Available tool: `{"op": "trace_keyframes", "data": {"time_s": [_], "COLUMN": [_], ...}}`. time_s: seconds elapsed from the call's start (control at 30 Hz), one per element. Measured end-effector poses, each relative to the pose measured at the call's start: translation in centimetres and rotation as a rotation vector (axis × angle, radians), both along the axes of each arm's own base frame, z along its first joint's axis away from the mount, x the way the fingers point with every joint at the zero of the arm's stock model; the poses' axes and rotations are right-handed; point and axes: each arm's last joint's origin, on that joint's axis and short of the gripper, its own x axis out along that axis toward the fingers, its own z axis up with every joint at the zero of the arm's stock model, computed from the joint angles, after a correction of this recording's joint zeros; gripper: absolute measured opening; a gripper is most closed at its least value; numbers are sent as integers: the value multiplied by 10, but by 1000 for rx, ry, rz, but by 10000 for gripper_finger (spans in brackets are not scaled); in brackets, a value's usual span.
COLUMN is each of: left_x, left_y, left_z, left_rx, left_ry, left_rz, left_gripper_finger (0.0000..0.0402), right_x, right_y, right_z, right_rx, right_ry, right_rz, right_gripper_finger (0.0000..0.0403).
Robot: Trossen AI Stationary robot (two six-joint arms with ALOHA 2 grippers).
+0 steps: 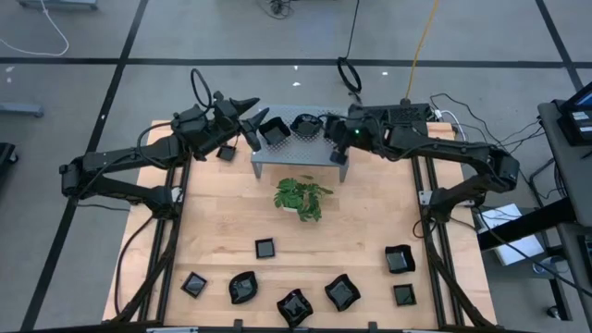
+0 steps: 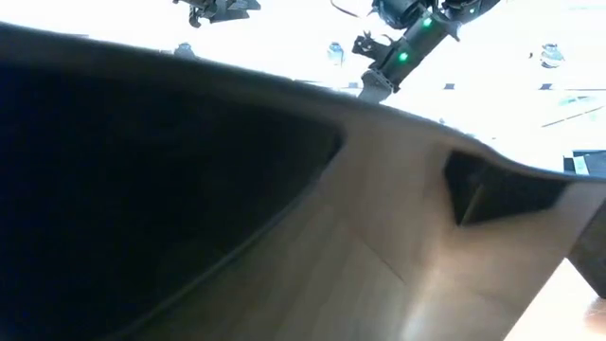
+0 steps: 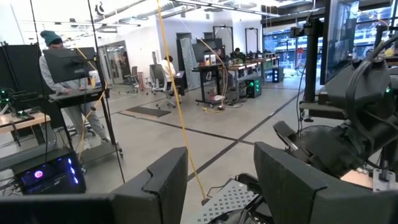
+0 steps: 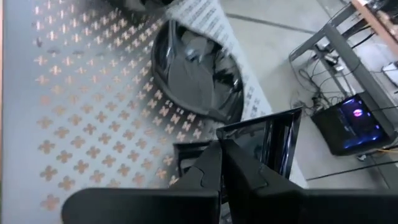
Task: Pick & Place Mini shaped plates
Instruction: Stack the square plate on top of the square plate on the shelf
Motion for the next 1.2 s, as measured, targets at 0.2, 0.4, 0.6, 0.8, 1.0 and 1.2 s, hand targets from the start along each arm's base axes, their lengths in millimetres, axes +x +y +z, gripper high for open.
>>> {"op": "trace_keyframes", "data": {"time_s": [0.2, 0.4, 0.6, 0.8, 1.0, 1.2], "left_x": [0, 0, 0, 0, 0, 0], "left_y": [0, 0, 0, 0, 0, 0], "left_z": [0, 0, 0, 0, 0, 0], "left_rx": [0, 0, 0, 0, 0, 0], "left_ry": [0, 0, 0, 0, 0, 0], "left_rz": [0, 0, 0, 1, 1, 1], "left_gripper_finger": [186, 186, 186, 186, 186, 186], "right_x": [-4, -4, -3, -3, -3, -3], "right_y": [0, 0, 2, 2, 2, 2], "right_z": [-4, -4, -5, -5, -4, -4], "right_rx": [-4, 4, 67, 63, 63, 75], "right_ry": [62, 59, 15, 17, 16, 4], "right_rz": [-45, -44, -27, -31, -30, -45], "right_gripper_finger": [0, 0, 0, 0, 2, 26]}}
